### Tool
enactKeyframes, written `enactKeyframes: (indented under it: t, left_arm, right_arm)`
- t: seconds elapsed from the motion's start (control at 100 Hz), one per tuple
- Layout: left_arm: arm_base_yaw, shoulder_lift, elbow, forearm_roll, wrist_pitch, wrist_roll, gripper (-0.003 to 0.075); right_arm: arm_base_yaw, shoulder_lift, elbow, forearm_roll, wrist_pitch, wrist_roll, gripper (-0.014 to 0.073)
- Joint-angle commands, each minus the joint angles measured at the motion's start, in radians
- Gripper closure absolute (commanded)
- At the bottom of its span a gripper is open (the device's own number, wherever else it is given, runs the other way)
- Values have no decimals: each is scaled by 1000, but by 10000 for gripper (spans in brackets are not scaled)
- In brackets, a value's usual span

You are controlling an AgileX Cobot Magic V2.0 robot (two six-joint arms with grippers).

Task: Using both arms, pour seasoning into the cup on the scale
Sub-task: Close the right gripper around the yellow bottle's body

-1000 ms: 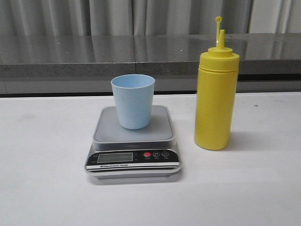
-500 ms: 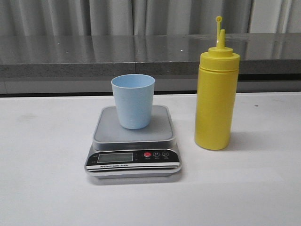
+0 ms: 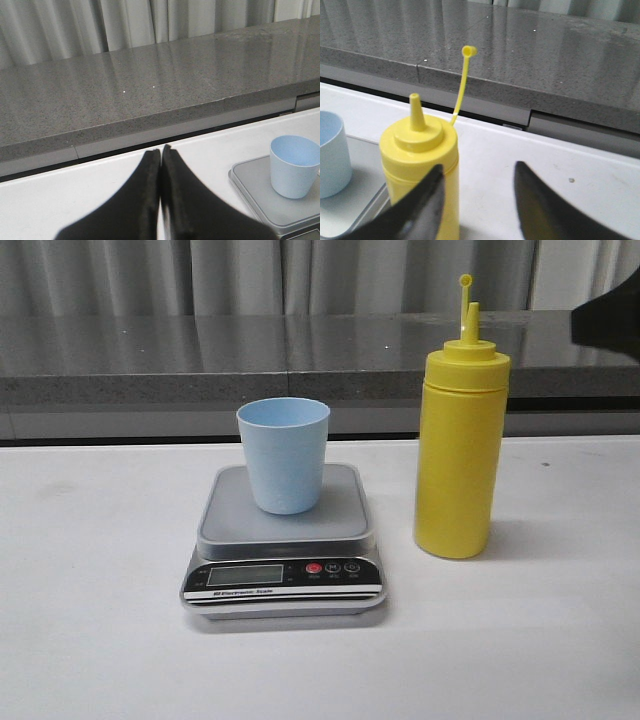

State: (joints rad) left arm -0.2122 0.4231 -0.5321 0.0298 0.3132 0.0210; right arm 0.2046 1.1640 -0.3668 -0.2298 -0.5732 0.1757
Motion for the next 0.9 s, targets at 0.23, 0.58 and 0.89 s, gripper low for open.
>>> enactKeyframes:
  t: [0.23,0.58,0.89]
  left_arm:
    - [3,7,-29,0,-81,-11,738]
    - [3,7,-29,0,-81,-11,738]
    - [3,7,-29,0,-81,-11,738]
  right_arm:
    - [0,167,77,-6,-290,-1,6]
    - [0,424,75,-49,-620,17,6]
    - [0,536,69,-74,-716,18,6]
